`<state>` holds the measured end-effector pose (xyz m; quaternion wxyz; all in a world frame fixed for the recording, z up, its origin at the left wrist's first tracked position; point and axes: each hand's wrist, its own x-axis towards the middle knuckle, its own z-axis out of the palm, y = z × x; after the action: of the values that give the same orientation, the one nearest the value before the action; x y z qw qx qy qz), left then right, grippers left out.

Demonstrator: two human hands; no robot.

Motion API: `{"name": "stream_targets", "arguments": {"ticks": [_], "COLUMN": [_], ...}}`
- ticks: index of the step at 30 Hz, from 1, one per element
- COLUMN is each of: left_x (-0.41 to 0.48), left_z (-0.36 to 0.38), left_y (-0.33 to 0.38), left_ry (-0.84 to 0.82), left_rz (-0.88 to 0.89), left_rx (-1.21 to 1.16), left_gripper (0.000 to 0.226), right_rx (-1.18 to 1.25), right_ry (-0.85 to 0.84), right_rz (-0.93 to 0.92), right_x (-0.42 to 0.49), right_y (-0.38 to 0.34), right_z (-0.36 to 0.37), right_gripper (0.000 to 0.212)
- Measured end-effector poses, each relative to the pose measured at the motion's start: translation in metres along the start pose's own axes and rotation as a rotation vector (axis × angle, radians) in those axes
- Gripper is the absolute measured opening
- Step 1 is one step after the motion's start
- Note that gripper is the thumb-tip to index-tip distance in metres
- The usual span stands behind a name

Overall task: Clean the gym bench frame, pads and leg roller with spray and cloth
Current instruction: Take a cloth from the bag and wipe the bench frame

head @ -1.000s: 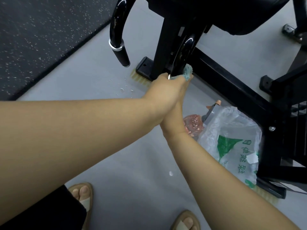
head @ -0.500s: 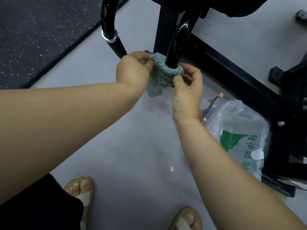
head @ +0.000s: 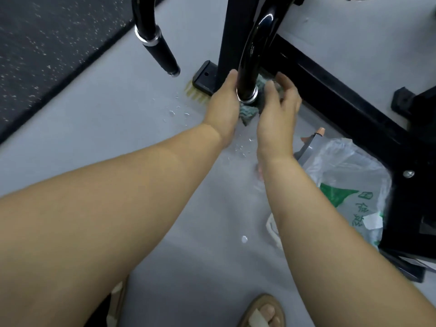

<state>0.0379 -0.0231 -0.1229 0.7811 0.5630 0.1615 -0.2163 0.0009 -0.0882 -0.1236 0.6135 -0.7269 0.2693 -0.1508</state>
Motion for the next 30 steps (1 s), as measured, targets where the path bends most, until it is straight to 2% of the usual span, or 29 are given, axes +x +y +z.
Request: {"name": "stream_targets", "arguments": {"ticks": [3, 5, 11, 15, 20, 25, 28, 30], "left_x": [0.006, 0.0, -0.02, -0.014, 0.013, 0.022, 0.015, 0.006], "left_z": [-0.005, -0.001, 0.002, 0.003, 0.007, 0.011, 0.008, 0.01], "left_y": [-0.004, -0.002, 0.004, -0.006, -0.026, -0.028, -0.023, -0.015], "left_ry": [-0.036, -0.055, -0.099, -0.074, -0.008, -0.054, -0.067, -0.089], "left_rz": [-0.052, -0.068, 0.015, 0.023, -0.115, -0.187, -0.169, -0.134], "left_rx": [0.015, -0.048, -0.285, -0.264, -0.19, -0.165, -0.224, -0.224], "left_gripper": [0.035, 0.037, 0.045, 0.046, 0.036, 0.033, 0.028, 0.031], "right_rx": [-0.022, 0.035, 0.364, 0.362, 0.169, 0.123, 0.139, 0.164], "right_ry": [-0.255, -0.352, -0.377, -0.352, -0.314, -0.341, -0.359, -0.365], "right_rz": [0.141, 0.203, 0.108, 0.07, 0.257, 0.351, 0.336, 0.317], "right_x": [0.01, 0.01, 0.005, 0.002, 0.027, 0.037, 0.035, 0.028], "right_y": [-0.008, -0.012, -0.018, -0.003, 0.016, 0.025, 0.02, 0.016], "right_z": [-0.004, -0.009, 0.0, 0.005, 0.005, 0.008, 0.002, 0.009], "right_gripper": [0.036, 0.045, 0.059, 0.053, 0.046, 0.041, 0.03, 0.031]}}
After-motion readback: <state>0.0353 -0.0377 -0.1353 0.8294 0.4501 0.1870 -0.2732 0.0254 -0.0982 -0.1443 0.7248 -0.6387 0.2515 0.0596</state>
